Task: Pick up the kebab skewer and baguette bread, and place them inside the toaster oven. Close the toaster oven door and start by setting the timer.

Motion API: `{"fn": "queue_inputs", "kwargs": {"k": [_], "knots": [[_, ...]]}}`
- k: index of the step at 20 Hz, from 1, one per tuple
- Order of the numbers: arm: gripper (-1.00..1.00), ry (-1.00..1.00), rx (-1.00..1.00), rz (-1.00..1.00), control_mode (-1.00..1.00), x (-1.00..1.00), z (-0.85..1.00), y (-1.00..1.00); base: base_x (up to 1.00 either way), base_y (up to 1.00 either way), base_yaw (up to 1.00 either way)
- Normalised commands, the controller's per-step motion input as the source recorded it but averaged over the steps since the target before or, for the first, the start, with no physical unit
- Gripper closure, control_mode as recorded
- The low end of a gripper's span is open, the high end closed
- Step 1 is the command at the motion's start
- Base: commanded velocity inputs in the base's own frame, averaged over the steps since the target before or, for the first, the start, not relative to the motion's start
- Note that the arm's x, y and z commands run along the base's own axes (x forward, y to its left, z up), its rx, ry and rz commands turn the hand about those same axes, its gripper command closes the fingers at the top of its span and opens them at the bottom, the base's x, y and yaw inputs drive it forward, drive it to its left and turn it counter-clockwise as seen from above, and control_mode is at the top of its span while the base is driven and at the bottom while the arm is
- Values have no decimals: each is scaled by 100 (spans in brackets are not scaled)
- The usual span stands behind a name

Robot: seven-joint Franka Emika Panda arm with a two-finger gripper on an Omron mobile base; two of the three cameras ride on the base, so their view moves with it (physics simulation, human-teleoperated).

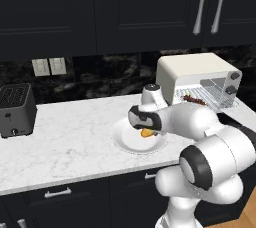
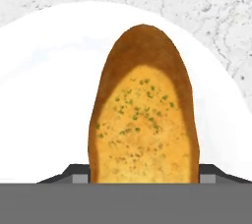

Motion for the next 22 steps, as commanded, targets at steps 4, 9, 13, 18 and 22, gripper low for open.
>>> {"fn": "queue_inputs", "kwargs": {"k": [4, 9, 13, 18, 22], "knots": [[100, 0, 3, 18, -100, -45, 91, -32, 0, 0, 0], [100, -2, 2, 29, -100, -47, 61, -90, 0, 0, 0], [100, -5, 0, 30, -100, -26, 36, -99, 0, 0, 0], [100, -1, 0, 27, -100, -9, 27, -100, 0, 0, 0], [100, 2, 0, 10, -100, 11, 34, -100, 0, 0, 0]]}}
